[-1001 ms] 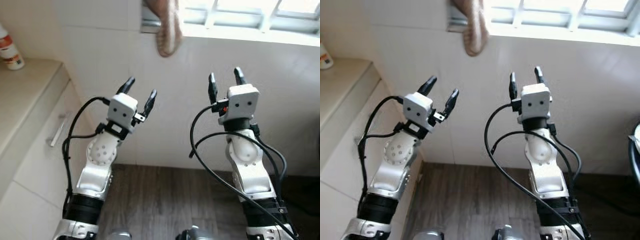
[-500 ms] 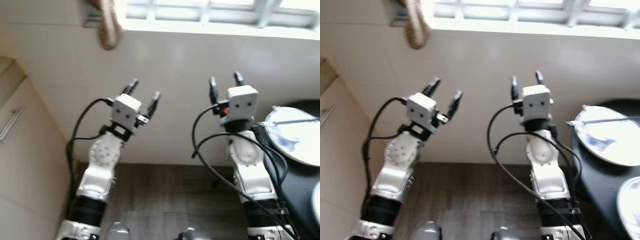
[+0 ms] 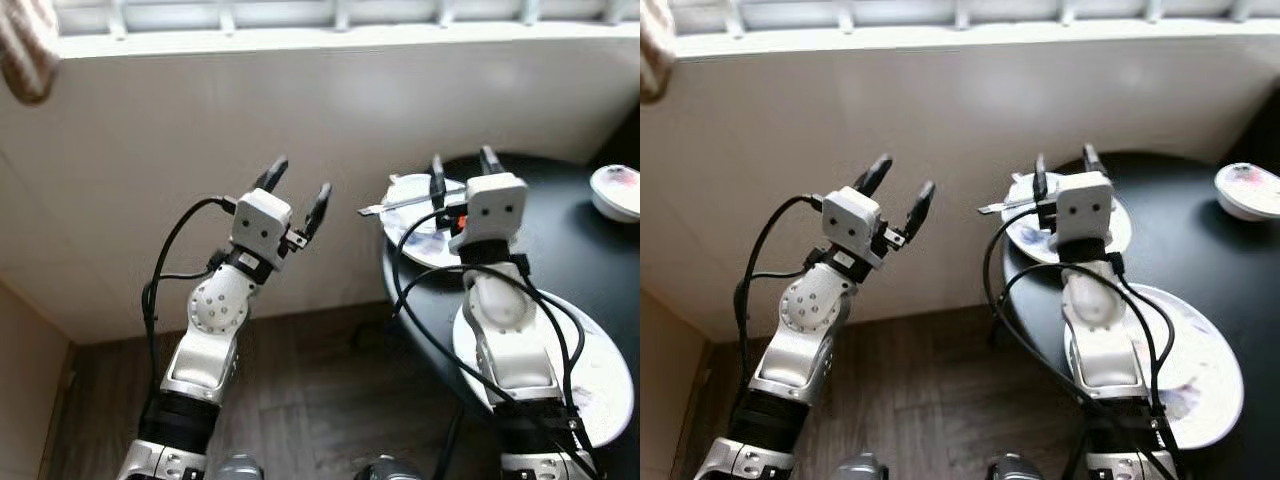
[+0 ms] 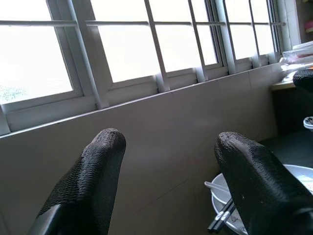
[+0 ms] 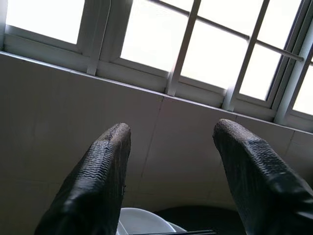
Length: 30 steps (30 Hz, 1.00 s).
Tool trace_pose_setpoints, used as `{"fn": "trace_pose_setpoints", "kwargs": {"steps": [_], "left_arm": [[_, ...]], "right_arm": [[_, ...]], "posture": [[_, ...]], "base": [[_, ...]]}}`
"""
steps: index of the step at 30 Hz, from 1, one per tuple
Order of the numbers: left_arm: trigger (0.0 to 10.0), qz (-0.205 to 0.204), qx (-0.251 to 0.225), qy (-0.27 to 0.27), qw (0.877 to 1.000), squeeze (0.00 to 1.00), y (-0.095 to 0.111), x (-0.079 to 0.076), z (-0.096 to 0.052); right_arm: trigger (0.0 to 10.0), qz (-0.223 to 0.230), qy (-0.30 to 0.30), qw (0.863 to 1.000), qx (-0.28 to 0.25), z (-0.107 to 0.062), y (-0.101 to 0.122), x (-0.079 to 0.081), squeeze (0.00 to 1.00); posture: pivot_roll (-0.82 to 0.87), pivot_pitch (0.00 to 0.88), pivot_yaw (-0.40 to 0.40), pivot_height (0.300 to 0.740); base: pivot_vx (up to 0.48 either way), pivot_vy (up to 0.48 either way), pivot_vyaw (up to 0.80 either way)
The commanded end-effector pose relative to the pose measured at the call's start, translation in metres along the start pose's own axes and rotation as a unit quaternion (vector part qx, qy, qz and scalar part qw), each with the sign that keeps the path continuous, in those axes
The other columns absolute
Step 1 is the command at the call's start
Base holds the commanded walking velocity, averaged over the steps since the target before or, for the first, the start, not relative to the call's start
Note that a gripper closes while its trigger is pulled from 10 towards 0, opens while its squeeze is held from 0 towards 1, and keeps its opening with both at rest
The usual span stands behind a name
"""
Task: Kitchen organization
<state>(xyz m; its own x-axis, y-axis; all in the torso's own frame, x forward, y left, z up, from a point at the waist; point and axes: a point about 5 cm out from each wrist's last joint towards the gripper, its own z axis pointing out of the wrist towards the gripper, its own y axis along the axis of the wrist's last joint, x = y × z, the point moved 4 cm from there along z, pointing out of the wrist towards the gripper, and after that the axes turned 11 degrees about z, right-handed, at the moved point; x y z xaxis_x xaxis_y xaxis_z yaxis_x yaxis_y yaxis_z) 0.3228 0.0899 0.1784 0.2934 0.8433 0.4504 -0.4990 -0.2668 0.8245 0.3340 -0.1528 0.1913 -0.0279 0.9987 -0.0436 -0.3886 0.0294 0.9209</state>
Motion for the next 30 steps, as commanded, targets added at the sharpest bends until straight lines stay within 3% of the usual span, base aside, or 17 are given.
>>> {"fn": "trace_pose_setpoints", "kwargs": {"steps": [1, 8, 15, 25, 29, 30], "left_arm": [[10.0, 0.006, 0.003, 0.001, 1.000, 0.00, 0.000, 0.004, -0.001], [10.0, 0.003, 0.006, 0.002, 1.000, 0.00, -0.002, 0.004, -0.001], [10.0, -0.013, 0.016, 0.011, 1.000, 0.00, -0.006, 0.005, -0.002], [10.0, -0.031, 0.024, 0.011, 0.999, 0.00, -0.009, 0.004, -0.002], [10.0, -0.028, 0.024, 0.015, 0.999, 0.00, -0.009, 0.005, -0.002], [10.0, -0.028, 0.024, 0.014, 0.999, 0.00, -0.009, 0.005, -0.002]], "right_arm": [[10.0, 0.007, 0.015, 1.000, -0.005, 0.002, 0.004, 0.007, 0.00], [10.0, 0.005, 0.033, 0.999, 0.016, 0.006, 0.003, -0.002, 0.00], [10.0, -0.005, 0.006, 0.999, 0.039, 0.002, -0.005, -0.021, 0.00], [10.0, 0.003, 0.014, 0.998, 0.054, 0.002, -0.009, -0.015, 0.00], [10.0, 0.010, 0.038, 0.997, 0.067, 0.000, -0.015, -0.015, 0.00], [10.0, -0.006, 0.043, 0.996, 0.072, 0.000, -0.015, -0.018, 0.00]], "posture": [[0.11, 0.000, -0.042, 0.740], [0.10, 0.000, -0.040, 0.740], [0.10, 0.000, -0.042, 0.740], [0.10, 0.000, -0.044, 0.740], [0.10, 0.000, -0.046, 0.740], [0.10, 0.000, -0.048, 0.740]], "base": [[0.000, 0.000, 0.00], [0.000, 0.000, 0.00], [0.000, 0.000, 0.00], [0.000, 0.376, -0.80], [0.000, 0.000, -0.80], [0.000, 0.000, 0.00]]}}
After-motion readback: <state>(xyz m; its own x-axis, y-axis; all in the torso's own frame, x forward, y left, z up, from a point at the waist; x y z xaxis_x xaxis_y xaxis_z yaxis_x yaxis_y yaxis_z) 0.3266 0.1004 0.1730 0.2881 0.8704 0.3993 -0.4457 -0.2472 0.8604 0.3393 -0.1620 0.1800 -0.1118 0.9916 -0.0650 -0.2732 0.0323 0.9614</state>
